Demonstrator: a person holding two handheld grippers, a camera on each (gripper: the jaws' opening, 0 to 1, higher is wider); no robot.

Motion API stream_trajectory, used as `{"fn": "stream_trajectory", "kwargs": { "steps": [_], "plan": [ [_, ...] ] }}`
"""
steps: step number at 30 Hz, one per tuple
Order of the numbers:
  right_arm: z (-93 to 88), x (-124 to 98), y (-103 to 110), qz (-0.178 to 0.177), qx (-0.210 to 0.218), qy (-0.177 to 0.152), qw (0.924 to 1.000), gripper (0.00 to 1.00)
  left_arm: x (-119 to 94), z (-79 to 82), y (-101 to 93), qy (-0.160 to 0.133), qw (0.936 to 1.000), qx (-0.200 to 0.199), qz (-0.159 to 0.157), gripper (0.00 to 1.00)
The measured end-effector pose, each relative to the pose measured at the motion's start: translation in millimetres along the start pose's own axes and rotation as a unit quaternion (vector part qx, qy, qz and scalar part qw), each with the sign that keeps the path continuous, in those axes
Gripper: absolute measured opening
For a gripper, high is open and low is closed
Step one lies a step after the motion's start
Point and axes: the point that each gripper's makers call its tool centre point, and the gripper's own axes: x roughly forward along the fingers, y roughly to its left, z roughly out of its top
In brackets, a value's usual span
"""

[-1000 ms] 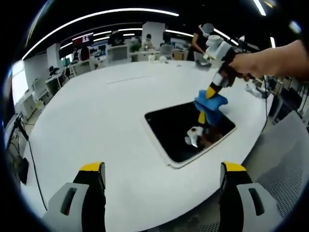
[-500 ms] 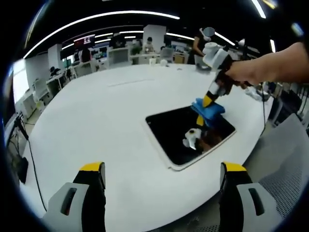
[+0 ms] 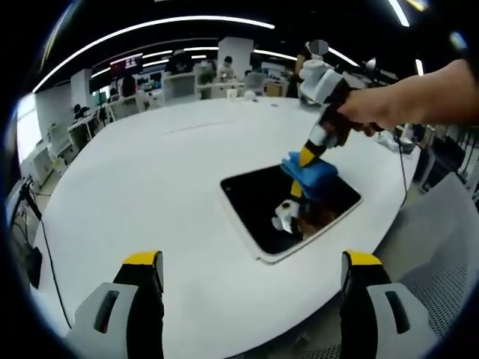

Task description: Wipe the mirror surface with the cleaning cloth until all visible marks leave the cleaned area.

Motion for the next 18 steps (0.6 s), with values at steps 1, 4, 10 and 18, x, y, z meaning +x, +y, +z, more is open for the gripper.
{"fn": "stream_trajectory", "kwargs": {
  "steps": [1,4,10,18],
  "plan": [
    [0.3,0.1,1.8,0.000,-0.001,0.000,1.0000,0.03,0.2,0.0,-0.2,0.000,1.0000,0.002,0.000,0.99],
    [3.0,1.6,5.3,0.001,0.001,-0.001,1.0000,0.03,-0.6,0.3,0.4,-0.001,1.0000,-0.002,0.001,0.99],
    [9.8,5.3,15.6,0.003,0.002,-0.001,1.0000,0.03,-0.5,0.1,-1.0,0.000,1.0000,0.001,-0.002,0.99],
    [17.7,9.5,36.2,0.010,-0.008,-0.001,0.9999,0.03,-0.8,0.0,-1.6,0.001,1.0000,0.002,-0.004,0.99]
  ]
}}
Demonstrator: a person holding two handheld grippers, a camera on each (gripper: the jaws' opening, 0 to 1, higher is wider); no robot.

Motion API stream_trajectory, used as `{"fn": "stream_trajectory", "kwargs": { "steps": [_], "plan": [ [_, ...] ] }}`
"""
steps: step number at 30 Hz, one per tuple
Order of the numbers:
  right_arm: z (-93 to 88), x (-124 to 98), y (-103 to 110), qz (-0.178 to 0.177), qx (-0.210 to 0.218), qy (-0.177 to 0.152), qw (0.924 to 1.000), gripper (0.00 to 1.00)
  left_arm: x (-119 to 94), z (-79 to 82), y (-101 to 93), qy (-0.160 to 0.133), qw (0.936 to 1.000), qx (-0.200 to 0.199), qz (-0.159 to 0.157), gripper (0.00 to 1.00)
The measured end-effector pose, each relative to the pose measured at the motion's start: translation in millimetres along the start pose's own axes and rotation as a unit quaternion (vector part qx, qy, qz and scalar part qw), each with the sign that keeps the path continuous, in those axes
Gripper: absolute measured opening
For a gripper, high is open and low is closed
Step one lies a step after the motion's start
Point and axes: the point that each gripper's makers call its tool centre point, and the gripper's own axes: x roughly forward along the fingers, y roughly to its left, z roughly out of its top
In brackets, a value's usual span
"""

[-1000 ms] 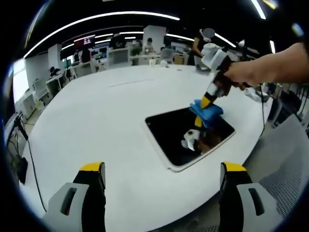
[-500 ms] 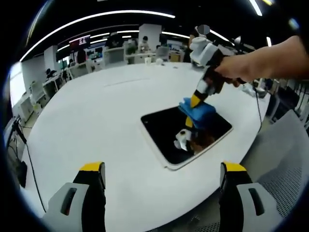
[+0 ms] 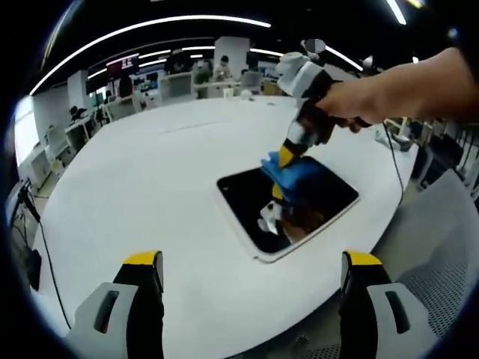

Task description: Wipe the mirror surface with the cleaning cloth until all visible marks leave the cleaned area.

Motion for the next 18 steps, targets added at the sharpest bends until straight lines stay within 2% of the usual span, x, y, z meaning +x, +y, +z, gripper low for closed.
{"fn": "stream_trajectory", "kwargs": {
  "steps": [12,18],
  "plan": [
    [14.5,8.5,27.0,0.008,-0.017,-0.002,0.9998,0.03,0.7,0.3,0.0,-0.002,1.0000,0.001,-0.002,0.99],
    [16.1,8.2,35.5,0.010,-0.023,-0.001,0.9997,0.03,-0.2,0.7,-0.3,-0.002,1.0000,0.000,-0.002,0.99]
  ]
}}
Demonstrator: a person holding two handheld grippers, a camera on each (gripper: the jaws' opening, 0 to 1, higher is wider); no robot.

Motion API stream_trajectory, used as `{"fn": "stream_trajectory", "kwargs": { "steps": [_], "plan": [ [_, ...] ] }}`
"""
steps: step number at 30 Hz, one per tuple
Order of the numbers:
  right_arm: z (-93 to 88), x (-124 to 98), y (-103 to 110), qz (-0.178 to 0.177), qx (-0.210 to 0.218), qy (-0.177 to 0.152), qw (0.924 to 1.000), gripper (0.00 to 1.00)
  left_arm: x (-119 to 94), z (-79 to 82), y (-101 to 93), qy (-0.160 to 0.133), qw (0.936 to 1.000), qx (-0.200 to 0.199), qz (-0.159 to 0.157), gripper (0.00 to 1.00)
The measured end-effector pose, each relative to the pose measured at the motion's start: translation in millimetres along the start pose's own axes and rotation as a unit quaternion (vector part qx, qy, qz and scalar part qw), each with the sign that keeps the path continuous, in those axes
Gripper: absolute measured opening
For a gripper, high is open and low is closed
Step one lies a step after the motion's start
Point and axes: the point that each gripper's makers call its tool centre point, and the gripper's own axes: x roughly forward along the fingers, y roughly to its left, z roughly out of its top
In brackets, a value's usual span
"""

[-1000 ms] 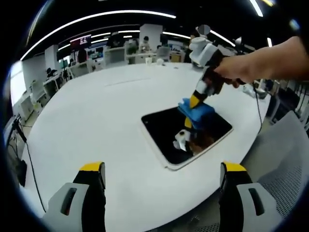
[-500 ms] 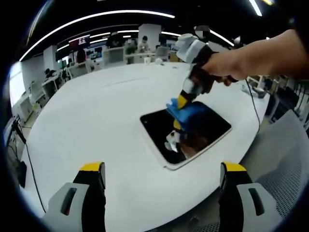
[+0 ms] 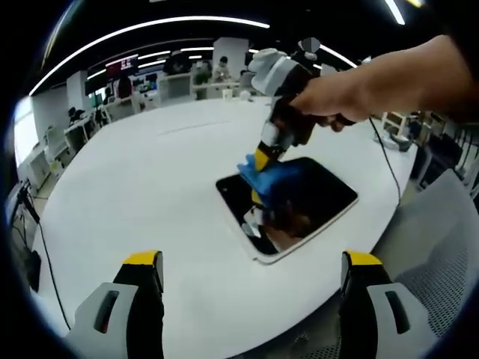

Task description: Wipe the mirror surface with the cleaning cloth until all visible marks leave the cleaned area.

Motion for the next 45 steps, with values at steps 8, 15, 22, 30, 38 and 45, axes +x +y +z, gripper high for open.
{"fn": "stream_trajectory", "kwargs": {
  "steps": [8,15,22,30,38,45],
  "plan": [
    [4.7,3.0,13.1,0.004,0.002,-0.004,1.0000,0.03,0.5,0.1,-0.9,0.000,1.0000,0.003,-0.003,0.99],
    [10.0,7.1,28.9,0.008,-0.007,-0.007,0.9999,0.03,0.9,1.3,-1.1,-0.004,1.0000,-0.002,-0.003,0.99],
    [14.9,12.0,38.1,0.014,-0.007,-0.007,0.9998,0.03,2.0,0.1,-2.4,-0.001,1.0000,0.000,-0.007,0.99],
    [19.3,16.7,47.2,0.022,-0.010,-0.007,0.9997,0.03,2.2,-0.2,-1.2,-0.001,1.0000,0.001,-0.004,0.99],
    [17.8,12.4,54.0,0.025,-0.026,-0.013,0.9993,0.03,2.7,-2.0,-2.3,0.005,0.9999,0.006,-0.006,0.99],
    [17.8,10.8,56.1,0.026,-0.022,-0.011,0.9993,0.03,1.1,2.6,0.4,-0.008,1.0000,0.000,0.001,1.00]
  ]
}}
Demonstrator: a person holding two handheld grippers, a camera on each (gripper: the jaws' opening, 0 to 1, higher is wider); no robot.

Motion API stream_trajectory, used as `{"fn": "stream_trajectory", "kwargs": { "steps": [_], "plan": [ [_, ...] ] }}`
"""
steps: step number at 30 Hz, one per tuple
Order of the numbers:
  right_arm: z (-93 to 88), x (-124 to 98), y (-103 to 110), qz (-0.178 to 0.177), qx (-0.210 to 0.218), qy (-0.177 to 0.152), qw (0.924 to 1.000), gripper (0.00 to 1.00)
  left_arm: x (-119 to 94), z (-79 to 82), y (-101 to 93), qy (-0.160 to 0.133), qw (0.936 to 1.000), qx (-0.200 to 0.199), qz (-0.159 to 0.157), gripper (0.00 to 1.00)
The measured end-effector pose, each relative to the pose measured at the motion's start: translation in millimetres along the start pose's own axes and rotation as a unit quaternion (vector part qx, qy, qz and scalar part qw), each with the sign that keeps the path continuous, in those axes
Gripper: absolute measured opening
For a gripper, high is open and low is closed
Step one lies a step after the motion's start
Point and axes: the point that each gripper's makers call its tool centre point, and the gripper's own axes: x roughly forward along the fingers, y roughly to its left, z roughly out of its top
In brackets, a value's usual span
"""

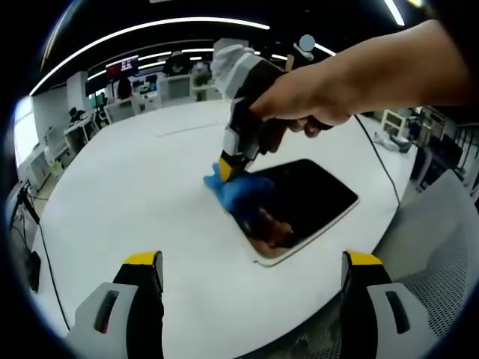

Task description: Wipe the mirror surface with the cleaning cloth until all visible marks leave the cleaned area.

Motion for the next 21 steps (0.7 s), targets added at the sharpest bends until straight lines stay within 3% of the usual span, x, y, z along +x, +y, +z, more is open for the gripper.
{"fn": "stream_trajectory", "kwargs": {
  "steps": [21],
  "plan": [
    [-3.0,-1.1,1.6,-0.003,-0.007,-0.002,1.0000,0.03,0.3,-1.5,2.2,0.003,1.0000,0.002,0.006,1.00]
  ]
}}
